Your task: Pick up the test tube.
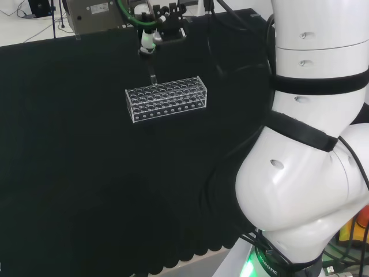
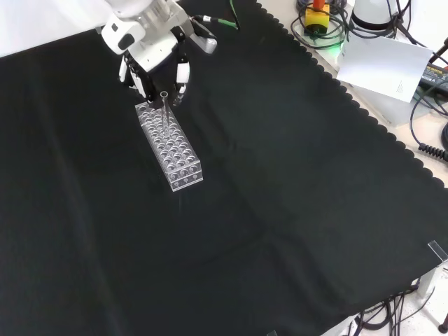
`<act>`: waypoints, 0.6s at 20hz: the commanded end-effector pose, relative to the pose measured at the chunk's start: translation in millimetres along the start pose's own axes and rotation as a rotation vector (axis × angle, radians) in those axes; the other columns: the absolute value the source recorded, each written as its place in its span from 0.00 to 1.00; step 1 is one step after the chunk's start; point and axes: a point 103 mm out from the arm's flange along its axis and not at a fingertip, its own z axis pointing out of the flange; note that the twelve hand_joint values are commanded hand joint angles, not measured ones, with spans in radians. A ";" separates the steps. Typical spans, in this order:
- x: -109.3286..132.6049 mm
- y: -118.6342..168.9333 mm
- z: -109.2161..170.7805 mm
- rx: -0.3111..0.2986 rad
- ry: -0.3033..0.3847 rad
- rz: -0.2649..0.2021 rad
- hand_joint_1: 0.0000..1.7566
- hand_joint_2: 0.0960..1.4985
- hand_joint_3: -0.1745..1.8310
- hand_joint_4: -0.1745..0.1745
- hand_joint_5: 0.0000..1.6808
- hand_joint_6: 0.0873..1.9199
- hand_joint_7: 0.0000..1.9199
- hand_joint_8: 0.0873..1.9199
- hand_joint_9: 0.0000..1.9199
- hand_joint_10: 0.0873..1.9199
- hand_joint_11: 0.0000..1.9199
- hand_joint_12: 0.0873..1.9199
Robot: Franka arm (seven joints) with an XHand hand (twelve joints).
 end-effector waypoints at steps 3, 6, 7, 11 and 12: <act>-0.8 -18.5 -34.4 -0.018 0.054 -0.021 0.81 0.46 0.31 0.00 0.78 0.12 0.71 0.38 0.76 0.00 0.35 0.66; 0.6 -30.1 -47.7 -0.035 0.081 -0.032 0.81 0.45 0.31 0.00 0.78 0.12 0.71 0.39 0.76 0.00 0.35 0.66; 1.3 -33.9 -52.2 -0.041 0.085 -0.037 0.81 0.45 0.31 0.00 0.78 0.12 0.71 0.39 0.76 0.00 0.35 0.66; 5.7 -47.9 -69.7 -0.071 0.081 -0.058 0.81 0.45 0.31 0.00 0.78 0.12 0.71 0.38 0.76 0.00 0.35 0.66; 6.6 -51.0 -73.4 -0.076 0.079 -0.061 0.81 0.45 0.31 0.00 0.78 0.12 0.71 0.38 0.76 0.00 0.35 0.66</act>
